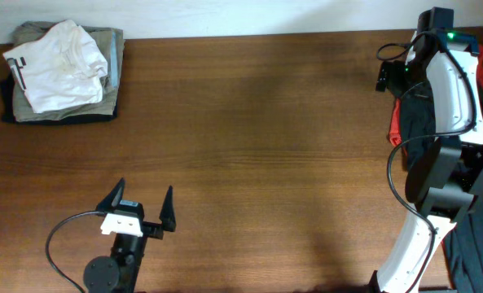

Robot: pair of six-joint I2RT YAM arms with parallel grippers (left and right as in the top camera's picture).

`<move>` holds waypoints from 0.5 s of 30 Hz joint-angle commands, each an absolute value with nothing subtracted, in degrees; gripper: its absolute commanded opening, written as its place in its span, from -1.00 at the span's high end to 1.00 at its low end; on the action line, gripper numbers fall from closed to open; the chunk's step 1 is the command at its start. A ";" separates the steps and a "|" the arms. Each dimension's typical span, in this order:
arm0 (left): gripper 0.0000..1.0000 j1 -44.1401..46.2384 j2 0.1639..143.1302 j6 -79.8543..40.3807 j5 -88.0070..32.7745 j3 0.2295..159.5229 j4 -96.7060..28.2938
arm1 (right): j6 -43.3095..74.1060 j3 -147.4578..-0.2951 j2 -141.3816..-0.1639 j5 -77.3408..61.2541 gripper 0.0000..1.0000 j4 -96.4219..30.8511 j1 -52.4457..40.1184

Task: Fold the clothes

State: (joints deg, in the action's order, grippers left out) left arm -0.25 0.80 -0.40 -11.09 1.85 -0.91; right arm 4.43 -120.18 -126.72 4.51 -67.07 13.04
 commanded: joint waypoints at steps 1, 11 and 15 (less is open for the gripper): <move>-0.99 -2.15 0.27 0.56 -10.15 0.47 -3.64 | 4.58 -120.97 -126.28 4.99 -0.97 -67.02 12.82; -0.99 -2.15 0.30 1.15 -10.07 0.47 -3.66 | 4.58 -120.97 -126.28 4.99 -0.97 -67.02 12.82; -0.99 -2.15 0.30 1.15 -10.07 0.47 -3.66 | 4.56 -120.97 -126.28 4.99 -0.97 -67.02 12.82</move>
State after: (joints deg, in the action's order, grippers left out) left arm -1.87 0.73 0.05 -10.50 0.91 -3.64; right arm 4.45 -120.18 -126.72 4.51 -67.07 13.04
